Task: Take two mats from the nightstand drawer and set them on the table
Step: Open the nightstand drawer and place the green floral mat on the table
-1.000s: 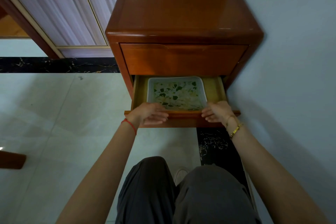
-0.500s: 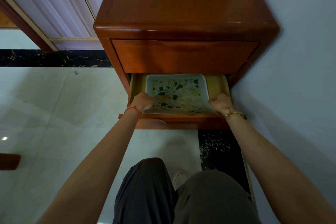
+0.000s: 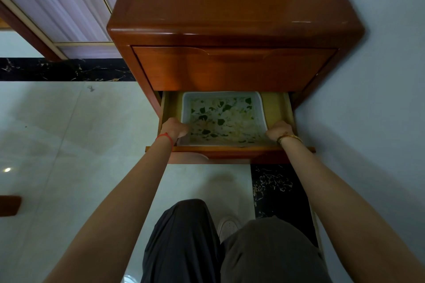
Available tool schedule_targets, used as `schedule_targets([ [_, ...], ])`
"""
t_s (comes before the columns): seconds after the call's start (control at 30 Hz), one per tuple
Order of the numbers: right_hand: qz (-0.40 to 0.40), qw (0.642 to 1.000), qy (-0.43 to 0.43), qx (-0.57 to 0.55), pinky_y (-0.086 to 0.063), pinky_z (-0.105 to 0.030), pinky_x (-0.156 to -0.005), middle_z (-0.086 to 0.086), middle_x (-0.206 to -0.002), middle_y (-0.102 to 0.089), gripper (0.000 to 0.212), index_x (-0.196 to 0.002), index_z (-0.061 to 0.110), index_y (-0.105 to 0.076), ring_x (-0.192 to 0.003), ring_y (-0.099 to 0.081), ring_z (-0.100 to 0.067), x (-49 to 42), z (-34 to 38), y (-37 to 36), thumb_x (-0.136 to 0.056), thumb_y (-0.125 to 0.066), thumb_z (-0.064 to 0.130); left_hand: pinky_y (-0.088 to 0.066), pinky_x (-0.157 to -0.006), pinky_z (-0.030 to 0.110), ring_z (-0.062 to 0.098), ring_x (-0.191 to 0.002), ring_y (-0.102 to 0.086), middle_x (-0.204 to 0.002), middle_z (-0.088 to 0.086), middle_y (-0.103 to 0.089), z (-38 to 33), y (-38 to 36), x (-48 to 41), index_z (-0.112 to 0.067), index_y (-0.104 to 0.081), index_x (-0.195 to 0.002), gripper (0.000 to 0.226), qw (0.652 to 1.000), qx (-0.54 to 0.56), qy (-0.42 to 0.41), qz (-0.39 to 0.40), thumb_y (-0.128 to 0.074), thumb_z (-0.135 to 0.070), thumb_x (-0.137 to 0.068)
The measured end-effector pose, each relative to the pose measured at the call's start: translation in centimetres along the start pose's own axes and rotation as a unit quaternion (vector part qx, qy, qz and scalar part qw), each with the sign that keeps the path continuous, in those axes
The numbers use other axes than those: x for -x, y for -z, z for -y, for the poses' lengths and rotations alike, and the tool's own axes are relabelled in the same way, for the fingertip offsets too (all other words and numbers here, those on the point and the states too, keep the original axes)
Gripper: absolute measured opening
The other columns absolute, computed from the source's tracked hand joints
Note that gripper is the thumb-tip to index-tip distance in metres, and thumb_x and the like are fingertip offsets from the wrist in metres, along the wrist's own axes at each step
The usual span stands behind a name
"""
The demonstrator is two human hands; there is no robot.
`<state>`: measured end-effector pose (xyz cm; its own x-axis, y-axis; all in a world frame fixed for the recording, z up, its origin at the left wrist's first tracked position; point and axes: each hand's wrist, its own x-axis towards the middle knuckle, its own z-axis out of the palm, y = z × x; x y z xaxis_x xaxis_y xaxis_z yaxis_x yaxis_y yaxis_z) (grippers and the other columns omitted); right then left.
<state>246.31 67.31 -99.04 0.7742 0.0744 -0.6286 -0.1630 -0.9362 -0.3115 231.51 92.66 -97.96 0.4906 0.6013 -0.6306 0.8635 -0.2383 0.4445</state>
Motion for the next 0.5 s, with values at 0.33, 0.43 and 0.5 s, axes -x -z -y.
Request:
schedule_targets([
  [0.33, -0.003, 0.971, -0.040, -0.237, -0.054, -0.036, -0.070, -0.012, -0.089, -0.050, 0.017, -0.076, 0.004, -0.044, -0.081, -0.055, -0.025, -0.5, 0.1, 1.4, -0.091, -0.052, 0.007, -0.049, -0.044, 0.016, 0.015, -0.067, -0.052, -0.085, 0.010, -0.055, -0.3, 1.9, 0.8, -0.005, -0.050, -0.086, 0.014, 0.926, 0.348, 0.102, 0.105, -0.051, -0.002, -0.099],
  [0.43, 0.020, 0.947, -0.057, -0.317, -0.053, -0.033, -0.061, -0.010, -0.083, -0.051, 0.020, -0.074, 0.010, -0.046, -0.075, -0.056, -0.022, 0.1, 0.2, 1.8, -0.094, -0.048, 0.005, -0.059, -0.085, 0.033, 0.030, -0.102, -0.064, -0.110, 0.016, -0.058, -0.8, 1.8, 1.6, -0.002, -0.052, -0.106, 0.007, 0.933, 0.337, 0.077, 0.097, -0.050, -0.002, -0.099],
  [0.5, 0.016, 0.949, -0.058, -0.309, -0.056, -0.037, -0.071, -0.013, -0.094, -0.056, 0.011, -0.090, 0.003, -0.056, -0.082, -0.062, -0.026, 0.3, 0.3, 1.9, -0.093, -0.046, 0.006, -0.051, -0.101, 0.046, 0.036, -0.121, -0.059, -0.118, 0.018, -0.056, -0.8, 1.8, 1.9, -0.004, -0.046, -0.117, 0.018, 0.935, 0.338, 0.062, 0.090, -0.047, 0.000, -0.100],
])
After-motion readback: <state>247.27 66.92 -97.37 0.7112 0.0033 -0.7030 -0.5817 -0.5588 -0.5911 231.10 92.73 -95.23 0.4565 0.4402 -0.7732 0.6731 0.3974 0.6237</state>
